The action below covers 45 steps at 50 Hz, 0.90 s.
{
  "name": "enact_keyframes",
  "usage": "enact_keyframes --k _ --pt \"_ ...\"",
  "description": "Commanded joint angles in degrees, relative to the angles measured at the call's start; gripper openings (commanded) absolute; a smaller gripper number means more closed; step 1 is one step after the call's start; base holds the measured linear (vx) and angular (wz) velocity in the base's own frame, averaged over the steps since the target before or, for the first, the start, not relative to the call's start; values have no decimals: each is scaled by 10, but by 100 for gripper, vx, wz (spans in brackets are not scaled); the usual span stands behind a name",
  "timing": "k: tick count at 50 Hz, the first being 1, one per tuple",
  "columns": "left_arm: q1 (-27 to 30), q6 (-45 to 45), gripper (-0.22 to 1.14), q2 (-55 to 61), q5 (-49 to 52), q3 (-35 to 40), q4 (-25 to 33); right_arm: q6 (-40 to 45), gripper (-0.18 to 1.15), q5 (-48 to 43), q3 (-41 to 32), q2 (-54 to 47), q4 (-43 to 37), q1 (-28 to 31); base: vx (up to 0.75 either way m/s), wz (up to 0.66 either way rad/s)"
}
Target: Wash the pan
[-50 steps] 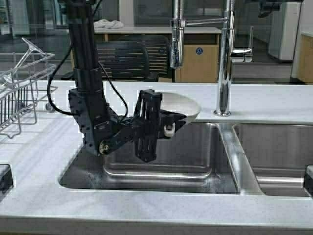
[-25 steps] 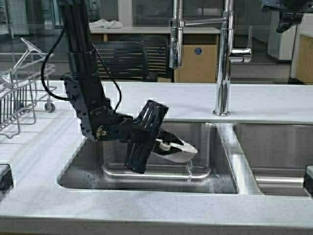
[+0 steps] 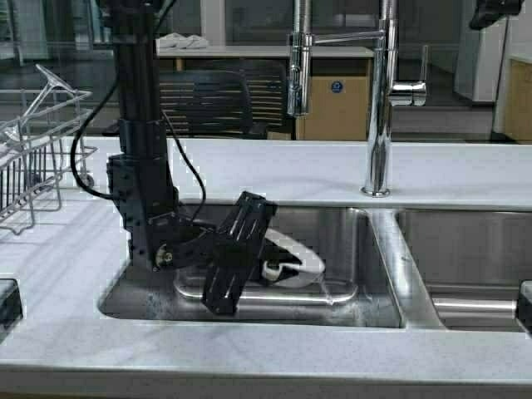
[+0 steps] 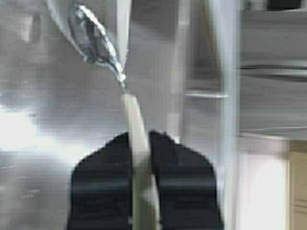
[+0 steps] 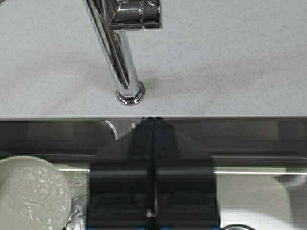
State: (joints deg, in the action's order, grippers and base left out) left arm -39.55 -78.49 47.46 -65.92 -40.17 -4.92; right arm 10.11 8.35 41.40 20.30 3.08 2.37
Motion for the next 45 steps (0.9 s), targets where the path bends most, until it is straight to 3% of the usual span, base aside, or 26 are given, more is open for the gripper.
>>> enact_keyframes --k 1,7,11,17,27,45 --pt "-4 131 3 -109 183 -4 -3 1 5 -8 0 27 -2 7 -1 -1" --pt "-4 330 3 -192 418 23 11 1 5 -9 0 33 -2 10 -1 0" --pt "4 484 3 -227 555 51 68 1 5 -11 1 33 -2 10 -1 0" --pt "28 601 3 -254 635 55 150 2 5 -13 4 35 -4 10 -1 0" --pt "69 641 5 -310 653 31 131 1 5 -21 5 43 -9 10 -1 -1" --pt "94 657 5 -396 748 57 -43 1 5 -30 7 44 -11 11 -1 0"
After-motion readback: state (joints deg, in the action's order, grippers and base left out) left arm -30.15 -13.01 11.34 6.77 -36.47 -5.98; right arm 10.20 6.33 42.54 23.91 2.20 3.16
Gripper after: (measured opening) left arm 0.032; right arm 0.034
